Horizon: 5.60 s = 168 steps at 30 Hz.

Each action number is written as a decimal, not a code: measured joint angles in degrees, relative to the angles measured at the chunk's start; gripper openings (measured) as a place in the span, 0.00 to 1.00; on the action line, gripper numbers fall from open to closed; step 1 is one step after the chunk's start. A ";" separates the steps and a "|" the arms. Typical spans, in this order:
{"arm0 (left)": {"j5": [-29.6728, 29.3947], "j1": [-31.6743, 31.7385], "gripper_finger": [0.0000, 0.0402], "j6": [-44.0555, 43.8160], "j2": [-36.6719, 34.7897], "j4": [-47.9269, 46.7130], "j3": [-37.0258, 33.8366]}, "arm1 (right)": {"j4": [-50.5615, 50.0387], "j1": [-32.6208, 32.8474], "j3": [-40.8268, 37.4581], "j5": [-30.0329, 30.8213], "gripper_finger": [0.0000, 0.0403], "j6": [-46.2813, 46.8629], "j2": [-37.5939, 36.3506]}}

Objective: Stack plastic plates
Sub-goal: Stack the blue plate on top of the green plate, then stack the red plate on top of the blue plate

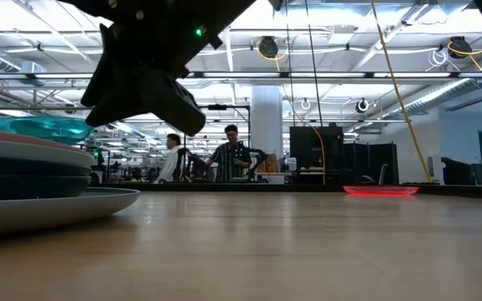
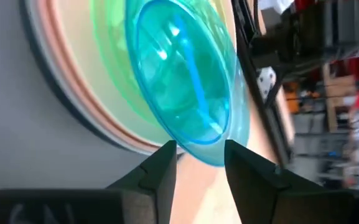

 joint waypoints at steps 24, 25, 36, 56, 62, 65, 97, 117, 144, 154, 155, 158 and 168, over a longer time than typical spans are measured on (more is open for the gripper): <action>0.55 0.00 0.12 -4.92 0.04 0.13 0.00 | -23.47 -6.55 -0.02 2.31 0.31 30.71 -9.37; 0.55 0.00 0.12 -4.95 0.04 0.13 0.00 | -26.41 -7.65 -0.02 2.32 0.31 34.29 -10.16; 0.53 0.00 0.12 -3.69 0.04 0.11 0.00 | -58.28 -25.17 -0.75 2.42 0.31 66.04 -12.87; -0.79 0.00 0.12 -1.99 0.04 0.09 0.00 | -53.49 -51.23 -20.58 1.66 0.38 83.89 -12.77; -0.98 0.00 0.12 -1.95 0.04 0.07 0.00 | -53.87 -51.13 -21.08 3.65 0.38 85.71 -12.79; -0.98 0.00 0.12 -1.73 0.04 0.04 0.00 | -53.14 -51.77 -21.94 3.69 0.38 85.72 -12.79; -1.03 0.00 0.12 -0.74 0.06 0.04 0.00 | -62.00 -34.84 -12.33 10.68 0.01 81.45 -12.66; -1.07 0.02 0.12 -0.79 0.06 0.20 0.00 | -18.14 5.42 -0.39 -9.42 0.00 6.74 -9.37; -1.03 0.00 0.12 -0.20 0.07 0.09 0.00 | -0.52 2.15 -0.41 -15.85 0.26 0.40 -4.70; -1.01 0.00 0.12 -0.23 0.07 0.08 0.00 | -0.44 2.13 -0.41 -9.84 0.27 3.22 -4.69; -1.01 0.00 0.12 -0.39 0.07 0.09 0.00 | -0.50 2.15 -0.41 -6.56 0.27 6.71 -4.70; -0.98 0.00 0.12 -2.27 0.07 0.13 0.00 | -4.02 2.06 -0.41 0.84 0.25 15.89 -4.78; -0.96 0.00 0.12 -6.54 2.02 0.41 0.00 | -3.21 0.47 -4.05 -14.28 0.10 21.21 -5.07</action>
